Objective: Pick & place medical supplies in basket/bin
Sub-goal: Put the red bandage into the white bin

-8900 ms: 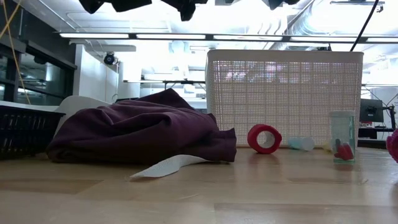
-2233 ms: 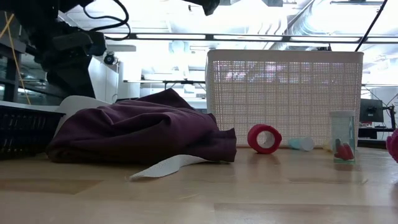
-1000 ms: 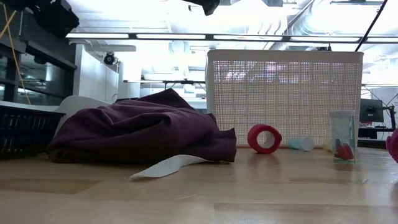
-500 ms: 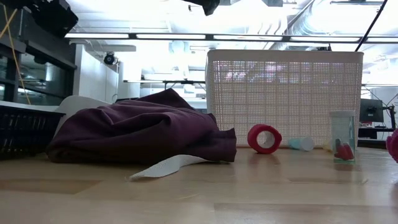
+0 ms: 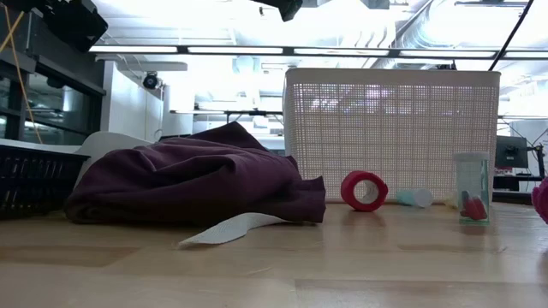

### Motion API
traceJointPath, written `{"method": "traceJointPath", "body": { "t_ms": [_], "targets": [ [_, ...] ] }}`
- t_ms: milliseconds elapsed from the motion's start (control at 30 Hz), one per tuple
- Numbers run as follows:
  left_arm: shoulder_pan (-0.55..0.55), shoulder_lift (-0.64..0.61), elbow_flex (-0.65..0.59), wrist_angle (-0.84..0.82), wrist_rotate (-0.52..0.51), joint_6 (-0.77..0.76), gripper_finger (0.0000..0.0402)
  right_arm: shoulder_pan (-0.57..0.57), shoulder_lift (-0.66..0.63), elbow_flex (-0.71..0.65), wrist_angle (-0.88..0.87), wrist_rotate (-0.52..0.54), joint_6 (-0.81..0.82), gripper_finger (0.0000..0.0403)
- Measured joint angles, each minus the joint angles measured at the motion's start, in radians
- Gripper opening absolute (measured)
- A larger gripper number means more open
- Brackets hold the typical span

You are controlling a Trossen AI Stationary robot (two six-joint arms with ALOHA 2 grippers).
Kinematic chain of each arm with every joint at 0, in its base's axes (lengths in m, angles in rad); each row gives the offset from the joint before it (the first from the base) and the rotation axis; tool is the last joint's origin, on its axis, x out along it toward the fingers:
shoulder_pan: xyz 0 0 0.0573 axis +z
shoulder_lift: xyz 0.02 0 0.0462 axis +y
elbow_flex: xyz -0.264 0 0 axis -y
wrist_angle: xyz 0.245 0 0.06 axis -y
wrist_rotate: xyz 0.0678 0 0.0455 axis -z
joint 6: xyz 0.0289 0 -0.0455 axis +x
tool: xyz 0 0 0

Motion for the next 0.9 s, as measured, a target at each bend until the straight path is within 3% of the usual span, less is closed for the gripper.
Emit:
{"method": "traceJointPath", "body": {
  "t_ms": [900],
  "targets": [
    [0.000, 0.000, 0.000, 0.000, -0.002, -0.002, 0.0223, 0.000, 0.000, 0.000, 0.016, 0.001, 0.001, 0.0119]
  ]
}}
